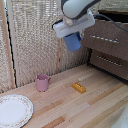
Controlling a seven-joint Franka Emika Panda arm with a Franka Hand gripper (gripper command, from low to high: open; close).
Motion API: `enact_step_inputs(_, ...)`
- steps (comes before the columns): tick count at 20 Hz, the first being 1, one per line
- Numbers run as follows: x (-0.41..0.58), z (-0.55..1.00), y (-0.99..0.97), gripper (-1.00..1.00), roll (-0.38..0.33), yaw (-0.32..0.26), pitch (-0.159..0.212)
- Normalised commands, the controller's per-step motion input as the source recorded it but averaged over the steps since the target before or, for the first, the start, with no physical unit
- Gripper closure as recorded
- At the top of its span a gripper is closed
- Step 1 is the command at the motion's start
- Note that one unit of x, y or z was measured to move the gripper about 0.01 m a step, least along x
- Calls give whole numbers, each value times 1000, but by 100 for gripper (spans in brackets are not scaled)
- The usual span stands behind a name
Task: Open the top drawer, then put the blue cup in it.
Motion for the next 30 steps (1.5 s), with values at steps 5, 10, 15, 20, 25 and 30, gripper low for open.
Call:
enact_step_inputs(5,7,913,-319,100,57,-241,69)
enact_step_inputs(10,0,702,-211,100,151,-218,23)
enact_step_inputs(15,267,394,-274,100,209,-114,-52)
enact_step_inputs(20,472,116,-249,100,219,-57,-128)
enact_step_inputs(25,434,394,-403,100,162,-57,-102)
enact_step_inputs(30,229,707,-523,100,160,-85,-10)
